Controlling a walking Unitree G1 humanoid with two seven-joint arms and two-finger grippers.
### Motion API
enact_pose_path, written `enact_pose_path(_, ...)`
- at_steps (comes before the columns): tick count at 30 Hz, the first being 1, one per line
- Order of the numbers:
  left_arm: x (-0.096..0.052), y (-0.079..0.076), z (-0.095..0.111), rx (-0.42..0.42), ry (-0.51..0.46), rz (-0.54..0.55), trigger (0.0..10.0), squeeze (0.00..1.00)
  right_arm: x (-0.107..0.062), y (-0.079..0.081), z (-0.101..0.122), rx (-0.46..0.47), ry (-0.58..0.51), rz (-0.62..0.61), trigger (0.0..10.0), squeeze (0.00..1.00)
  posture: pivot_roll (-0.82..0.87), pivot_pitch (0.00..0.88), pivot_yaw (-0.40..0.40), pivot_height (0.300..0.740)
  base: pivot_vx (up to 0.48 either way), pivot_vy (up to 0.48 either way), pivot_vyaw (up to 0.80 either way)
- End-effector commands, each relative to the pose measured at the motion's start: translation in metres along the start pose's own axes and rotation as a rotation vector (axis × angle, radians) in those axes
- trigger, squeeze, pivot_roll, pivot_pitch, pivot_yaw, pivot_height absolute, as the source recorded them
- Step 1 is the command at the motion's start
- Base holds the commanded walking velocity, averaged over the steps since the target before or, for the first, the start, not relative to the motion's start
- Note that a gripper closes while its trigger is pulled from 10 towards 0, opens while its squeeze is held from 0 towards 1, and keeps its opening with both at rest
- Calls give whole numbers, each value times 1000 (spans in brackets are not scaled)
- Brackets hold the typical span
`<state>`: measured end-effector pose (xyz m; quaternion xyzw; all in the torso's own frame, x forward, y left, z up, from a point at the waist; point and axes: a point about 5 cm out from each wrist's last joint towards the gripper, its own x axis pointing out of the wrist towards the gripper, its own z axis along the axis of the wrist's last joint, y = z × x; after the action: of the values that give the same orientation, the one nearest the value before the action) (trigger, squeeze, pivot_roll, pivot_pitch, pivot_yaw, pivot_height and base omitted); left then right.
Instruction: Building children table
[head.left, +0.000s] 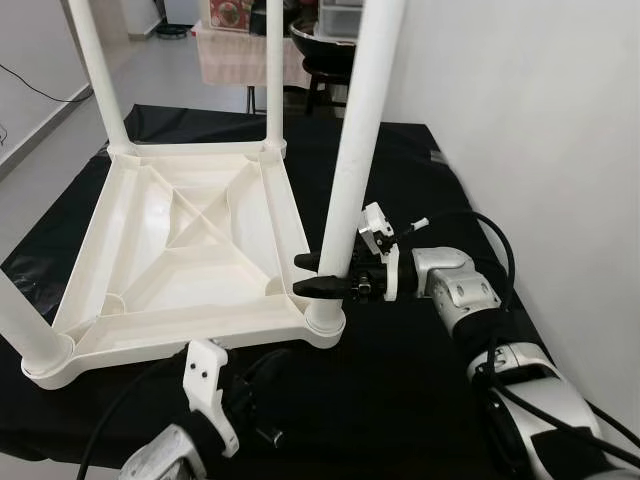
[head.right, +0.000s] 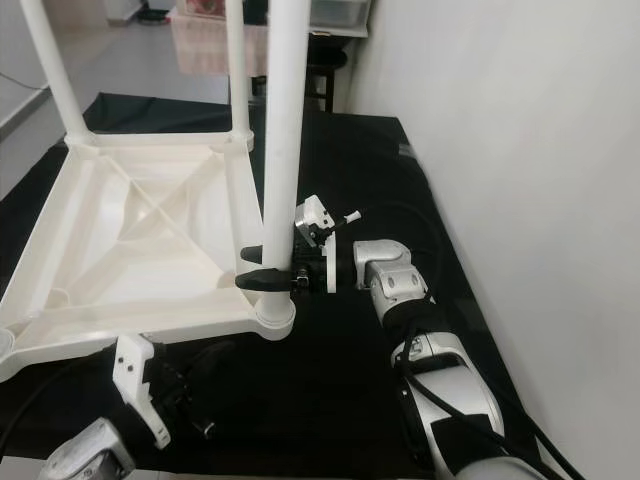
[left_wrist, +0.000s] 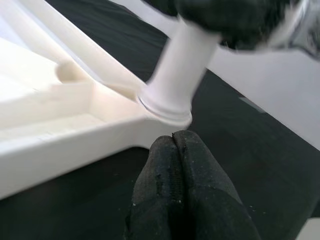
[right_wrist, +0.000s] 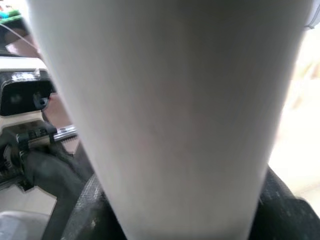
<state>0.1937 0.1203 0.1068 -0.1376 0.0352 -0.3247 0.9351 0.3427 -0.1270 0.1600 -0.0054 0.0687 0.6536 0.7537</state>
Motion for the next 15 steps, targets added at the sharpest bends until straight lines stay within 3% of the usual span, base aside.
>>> enact_pose_path(1, 0, -3, 0, 5, 5, -4, 10000, 0, -9, 3, -13, 22, 39, -28, 0, 0, 98, 47, -106, 740, 0, 0, 0)
enact_pose_path(2, 0, -3, 0, 5, 5, -4, 10000, 0, -9, 3, -13, 22, 39, -28, 0, 0, 98, 47, -106, 740, 0, 0, 0)
enact_pose_path(3, -2, -4, 0, 3, 5, -5, 10000, 0, -14, 5, -22, 10, 47, -105, 0, 0, 91, 55, -107, 740, 0, 0, 0)
enact_pose_path(4, -3, -4, 1, 2, 7, -6, 10000, 0, -13, 8, -39, 35, 78, -288, 0, 0, 89, 64, -109, 740, 0, 0, 0)
enact_pose_path(5, -5, -4, 1, 0, 9, -7, 10000, 0, -8, 11, -59, 48, 140, -569, 0, 0, 82, 73, -98, 740, 0, 0, 0)
enact_pose_path(6, -5, -4, 1, 0, 9, -7, 10000, 0, -8, 11, -59, 48, 140, -569, 0, 0, 82, 73, -98, 740, 0, 0, 0)
enact_pose_path(7, -6, -3, 2, -1, 11, -8, 10000, 0, -8, 20, -74, 102, 176, -836, 0, 0, 77, 78, -92, 740, 0, 0, 0)
enact_pose_path(9, -6, -3, 2, -1, 11, -8, 10000, 0, -8, 20, -74, 102, 176, -836, 0, 0, 77, 78, -92, 740, 0, 0, 0)
enact_pose_path(10, -7, -3, 2, -1, 13, -9, 10000, 0, 6, 45, -86, 127, 242, -855, 0, 0, 57, 86, -82, 740, 0, 0, 0)
enact_pose_path(11, -7, -3, 2, -1, 13, -9, 10000, 0, 6, 45, -86, 127, 242, -855, 0, 0, 57, 86, -82, 740, 0, 0, 0)
enact_pose_path(12, -7, -1, 2, -7, 21, -18, 10000, 0, 23, 61, -70, 32, 196, -748, 0, 0, 49, 64, -70, 740, 0, 0, 0)
enact_pose_path(15, -6, -1, 1, -10, 24, -22, 10000, 0, 27, 63, -70, 24, 196, -696, 0, 0, 49, 64, -70, 740, 0, 0, 0)
